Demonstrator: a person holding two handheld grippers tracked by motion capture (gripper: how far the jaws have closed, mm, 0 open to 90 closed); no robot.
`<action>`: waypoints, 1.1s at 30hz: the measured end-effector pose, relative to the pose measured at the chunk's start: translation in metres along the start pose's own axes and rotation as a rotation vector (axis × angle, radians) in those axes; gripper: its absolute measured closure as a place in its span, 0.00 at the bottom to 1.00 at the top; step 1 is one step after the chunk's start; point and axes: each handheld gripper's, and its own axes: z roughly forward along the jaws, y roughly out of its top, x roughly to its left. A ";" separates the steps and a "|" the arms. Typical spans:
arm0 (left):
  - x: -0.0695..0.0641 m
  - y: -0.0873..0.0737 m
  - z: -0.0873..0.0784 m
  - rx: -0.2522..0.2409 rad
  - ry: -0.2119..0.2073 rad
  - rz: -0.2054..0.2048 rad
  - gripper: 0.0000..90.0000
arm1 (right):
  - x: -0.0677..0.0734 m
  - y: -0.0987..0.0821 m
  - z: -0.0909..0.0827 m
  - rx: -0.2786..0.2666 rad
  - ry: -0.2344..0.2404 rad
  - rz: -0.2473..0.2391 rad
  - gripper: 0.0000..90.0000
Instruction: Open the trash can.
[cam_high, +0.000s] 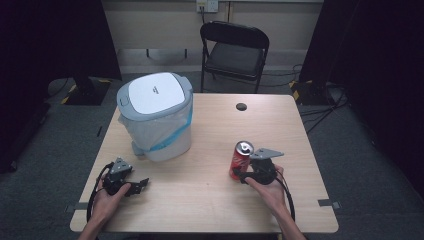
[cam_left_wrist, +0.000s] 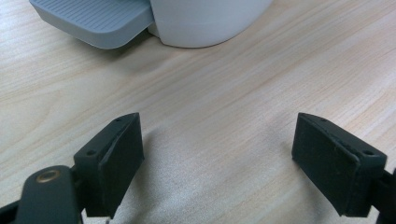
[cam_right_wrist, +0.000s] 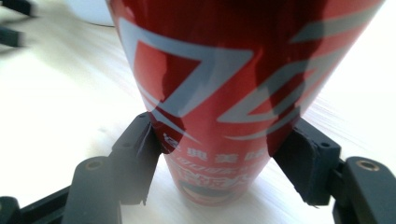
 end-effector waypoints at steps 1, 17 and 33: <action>0.000 0.000 0.000 -0.002 0.001 -0.002 0.18 | -0.004 -0.002 -0.003 -0.007 -0.011 0.012 0.37; 0.000 0.000 0.000 0.000 0.000 0.000 0.18 | -0.061 -0.028 -0.037 -0.001 -0.228 0.089 0.37; 0.000 0.000 0.000 0.000 -0.003 -0.001 0.17 | -0.061 -0.046 -0.044 0.024 -0.248 0.136 0.21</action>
